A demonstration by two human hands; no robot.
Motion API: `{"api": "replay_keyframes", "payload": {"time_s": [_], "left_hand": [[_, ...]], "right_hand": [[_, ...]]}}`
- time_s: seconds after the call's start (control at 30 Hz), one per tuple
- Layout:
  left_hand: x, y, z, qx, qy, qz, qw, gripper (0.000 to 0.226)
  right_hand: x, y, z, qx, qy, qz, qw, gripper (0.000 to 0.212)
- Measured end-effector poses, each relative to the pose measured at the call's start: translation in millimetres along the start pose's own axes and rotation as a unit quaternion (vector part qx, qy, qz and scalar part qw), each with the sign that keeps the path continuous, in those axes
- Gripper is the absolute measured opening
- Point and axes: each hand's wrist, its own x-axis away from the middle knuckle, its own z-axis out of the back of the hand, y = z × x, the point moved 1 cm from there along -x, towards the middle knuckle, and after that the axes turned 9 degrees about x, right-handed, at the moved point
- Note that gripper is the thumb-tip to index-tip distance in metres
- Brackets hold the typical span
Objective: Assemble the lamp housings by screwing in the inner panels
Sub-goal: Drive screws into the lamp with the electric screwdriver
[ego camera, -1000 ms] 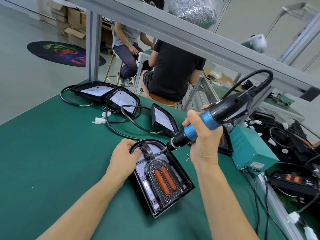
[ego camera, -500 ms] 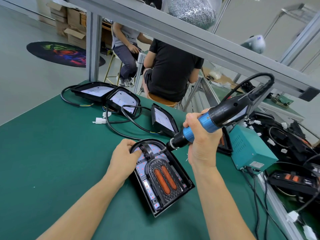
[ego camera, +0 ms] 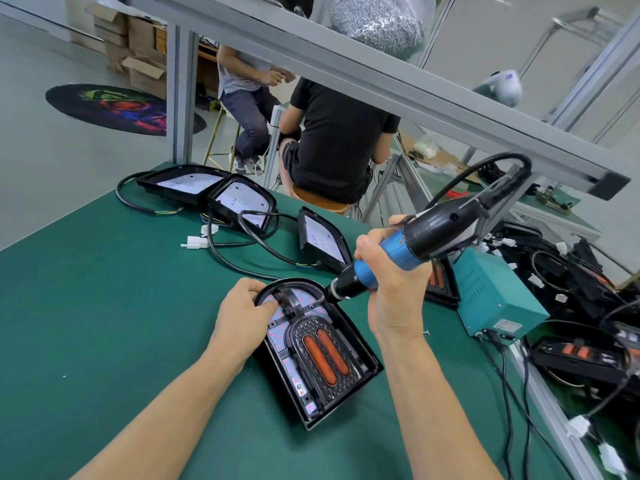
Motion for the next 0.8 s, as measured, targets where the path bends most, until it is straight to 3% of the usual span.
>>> {"api": "replay_keyframes", "payload": {"time_s": [0.33, 0.53, 0.7, 0.8], "left_hand": [[2, 2, 1, 0.027, -0.009, 0.005, 1.0, 0.017], [2, 2, 3, 0.026, -0.006, 0.002, 1.0, 0.018], [2, 1, 4, 0.025, -0.008, -0.005, 1.0, 0.017], [2, 0, 4, 0.037, -0.013, -0.011, 0.999, 0.018]], "right_hand": [[2, -3, -3, -0.008, -0.016, -0.016, 1.0, 0.027], [3, -6, -7, 0.005, -0.033, -0.012, 0.999, 0.033], [4, -10, -1, -0.011, 0.021, -0.026, 0.999, 0.031], [4, -12, 3, -0.026, 0.113, -0.03, 0.993, 0.028]]}}
